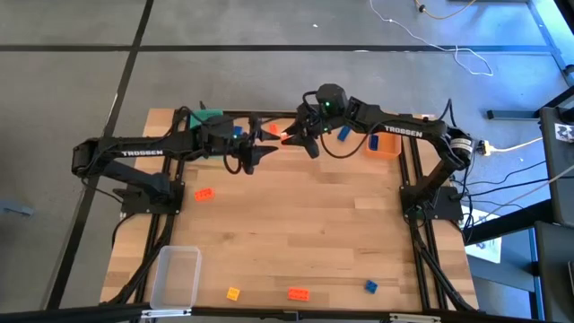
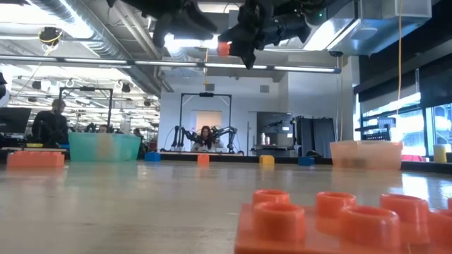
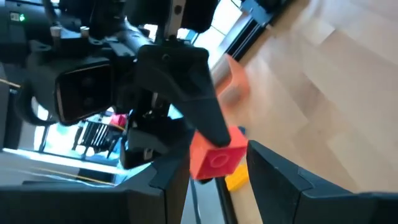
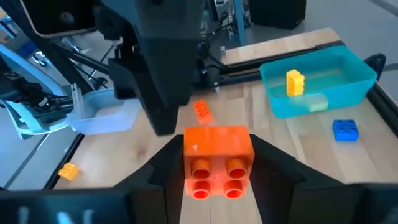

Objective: Sort & place blocks by color
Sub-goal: Put the orange game piece into the transparent bin

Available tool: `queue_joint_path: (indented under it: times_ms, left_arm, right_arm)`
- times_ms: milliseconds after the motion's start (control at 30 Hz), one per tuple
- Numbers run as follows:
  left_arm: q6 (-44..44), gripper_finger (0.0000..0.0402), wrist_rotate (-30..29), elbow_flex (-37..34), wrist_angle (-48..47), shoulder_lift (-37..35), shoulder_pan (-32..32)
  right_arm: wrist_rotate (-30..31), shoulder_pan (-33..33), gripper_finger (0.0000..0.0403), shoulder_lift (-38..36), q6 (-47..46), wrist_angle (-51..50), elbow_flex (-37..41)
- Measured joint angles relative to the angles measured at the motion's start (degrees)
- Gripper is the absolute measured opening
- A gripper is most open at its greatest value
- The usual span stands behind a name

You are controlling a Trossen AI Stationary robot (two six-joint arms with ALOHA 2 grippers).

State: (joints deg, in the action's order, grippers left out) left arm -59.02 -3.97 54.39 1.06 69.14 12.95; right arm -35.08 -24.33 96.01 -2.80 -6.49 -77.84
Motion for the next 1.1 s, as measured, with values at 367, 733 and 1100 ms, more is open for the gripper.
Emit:
queue_joint_path:
  times_ms: [367,733,1100]
  left_arm:
    - [0.17,0.0149,-10.74,0.01,0.02,0.00,-0.78]
    - [3.02,0.0149,-11.57,0.01,0.33,0.00,-0.78]
    - [-4.24,0.0149,-22.40,0.02,3.39,-0.04,-4.00]
  right_arm:
    - [0.86,-0.52,0.0140,0.00,-0.58,0.02,0.00]
    - [2.53,-3.21,0.0140,0.00,-12.47,8.09,0.00]
    - [19.13,-5.89,0.0140,0.00,-29.12,9.95,0.00]
